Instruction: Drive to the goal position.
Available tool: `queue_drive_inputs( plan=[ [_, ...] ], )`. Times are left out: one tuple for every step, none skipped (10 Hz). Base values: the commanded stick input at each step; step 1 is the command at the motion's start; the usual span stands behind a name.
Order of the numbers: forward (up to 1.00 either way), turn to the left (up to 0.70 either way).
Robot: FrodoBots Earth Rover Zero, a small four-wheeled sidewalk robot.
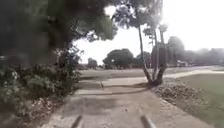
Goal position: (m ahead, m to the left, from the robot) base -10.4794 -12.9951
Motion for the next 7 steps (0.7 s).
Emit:
queue_drive_inputs(
  plan=[
    [0.70, 0.00],
    [0.70, 0.00],
    [0.70, 0.00],
    [0.70, 0.00],
    [0.70, 0.00],
    [0.70, 0.00],
    [0.70, 0.00]
  ],
)
